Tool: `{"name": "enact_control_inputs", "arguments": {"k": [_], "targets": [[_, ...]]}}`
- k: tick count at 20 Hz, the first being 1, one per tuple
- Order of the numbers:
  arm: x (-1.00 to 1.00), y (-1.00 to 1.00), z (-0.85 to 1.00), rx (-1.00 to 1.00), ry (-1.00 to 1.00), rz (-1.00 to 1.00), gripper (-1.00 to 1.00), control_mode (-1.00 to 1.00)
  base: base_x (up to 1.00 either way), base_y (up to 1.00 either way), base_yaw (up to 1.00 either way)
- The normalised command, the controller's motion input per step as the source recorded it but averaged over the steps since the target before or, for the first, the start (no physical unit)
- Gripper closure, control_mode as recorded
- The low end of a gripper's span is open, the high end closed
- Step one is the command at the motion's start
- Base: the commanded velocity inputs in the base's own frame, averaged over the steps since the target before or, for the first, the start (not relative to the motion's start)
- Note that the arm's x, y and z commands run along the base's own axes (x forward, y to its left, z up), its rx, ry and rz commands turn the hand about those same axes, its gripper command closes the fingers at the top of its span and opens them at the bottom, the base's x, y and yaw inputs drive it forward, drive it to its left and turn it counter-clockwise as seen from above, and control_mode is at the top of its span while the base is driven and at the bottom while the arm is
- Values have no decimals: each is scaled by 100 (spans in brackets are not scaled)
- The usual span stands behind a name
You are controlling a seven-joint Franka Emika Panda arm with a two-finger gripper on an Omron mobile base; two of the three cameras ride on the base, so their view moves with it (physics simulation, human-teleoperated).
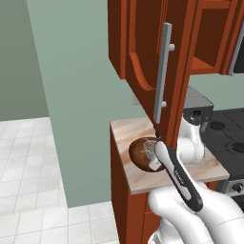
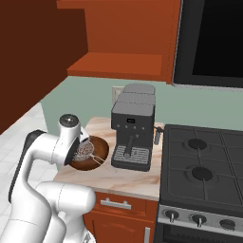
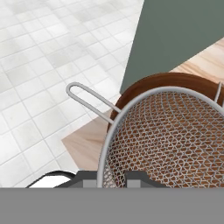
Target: Open the cabinet and setup a tea strainer by placing it in the bowl upright.
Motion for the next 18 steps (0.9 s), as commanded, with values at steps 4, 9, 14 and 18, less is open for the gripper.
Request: {"name": "enact_control_inputs", "arguments": {"k": [4,9,14,18], "targets": [[0,11,-12,0,0,1,100,-100,0,0,0],[0,4,-12,-1,-1,1,100,-100,0,0,0],[4,0,-4,-1,-4,1,100,-100,0,0,0],[9,0,0,-4,-6,4,100,-100,0,0,0]]}}
